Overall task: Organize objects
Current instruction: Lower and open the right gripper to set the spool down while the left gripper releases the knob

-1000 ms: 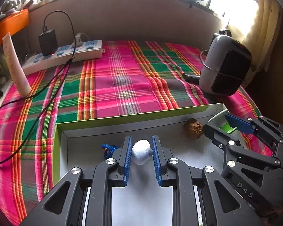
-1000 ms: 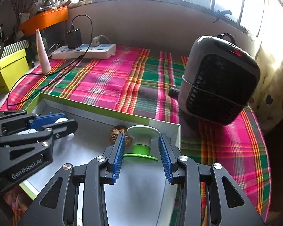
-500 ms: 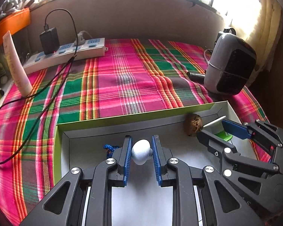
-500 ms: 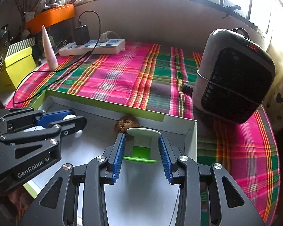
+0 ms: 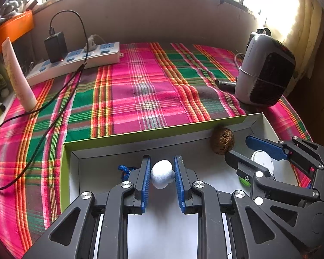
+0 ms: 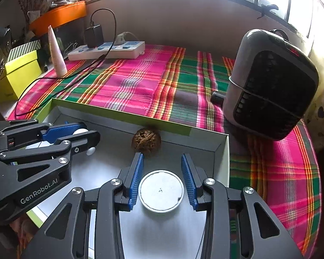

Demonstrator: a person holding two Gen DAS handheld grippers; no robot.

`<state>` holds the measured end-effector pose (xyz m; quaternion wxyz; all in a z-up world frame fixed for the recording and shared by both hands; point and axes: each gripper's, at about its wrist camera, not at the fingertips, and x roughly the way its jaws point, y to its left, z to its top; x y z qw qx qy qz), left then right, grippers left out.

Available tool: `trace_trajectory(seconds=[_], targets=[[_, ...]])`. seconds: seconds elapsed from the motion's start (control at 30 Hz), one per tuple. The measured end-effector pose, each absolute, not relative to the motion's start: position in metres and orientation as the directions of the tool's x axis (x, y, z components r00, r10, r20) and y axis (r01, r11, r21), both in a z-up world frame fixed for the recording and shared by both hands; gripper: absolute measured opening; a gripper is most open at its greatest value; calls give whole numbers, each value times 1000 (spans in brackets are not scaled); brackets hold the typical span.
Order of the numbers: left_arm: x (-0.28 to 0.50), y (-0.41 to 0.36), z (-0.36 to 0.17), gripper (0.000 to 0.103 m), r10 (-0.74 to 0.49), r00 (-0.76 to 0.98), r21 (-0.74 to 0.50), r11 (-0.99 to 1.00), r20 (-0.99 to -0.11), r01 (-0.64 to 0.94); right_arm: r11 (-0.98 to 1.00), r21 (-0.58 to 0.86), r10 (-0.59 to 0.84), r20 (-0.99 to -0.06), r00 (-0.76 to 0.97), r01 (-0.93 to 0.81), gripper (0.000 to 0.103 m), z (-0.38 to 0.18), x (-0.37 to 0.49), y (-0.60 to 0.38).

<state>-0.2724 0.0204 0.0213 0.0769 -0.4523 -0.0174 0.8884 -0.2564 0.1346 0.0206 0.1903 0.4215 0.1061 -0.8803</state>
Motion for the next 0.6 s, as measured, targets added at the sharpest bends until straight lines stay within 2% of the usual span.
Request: trace_trajectory(seconds=[0.27, 0.4, 0.5, 0.6], targets=[[-272, 22, 21, 24, 153, -580, -101, -988, -800, -121, -902, -27, -249, -783, -569, 431, 38, 20, -255, 133], [-272, 22, 22, 28, 162, -579, -111, -986, -799, -123, -900, -34, -249, -778, -577, 435, 38, 23, -252, 133], [-272, 22, 22, 37, 165, -581, -122, -986, -797, -113, -900, -39, -246, -777, -579, 434, 38, 25, -250, 133], [-271, 20, 23, 38, 159, -581, -120, -987, -798, -105, -902, -51, -239, -769, -593, 429, 47, 27, -247, 134]])
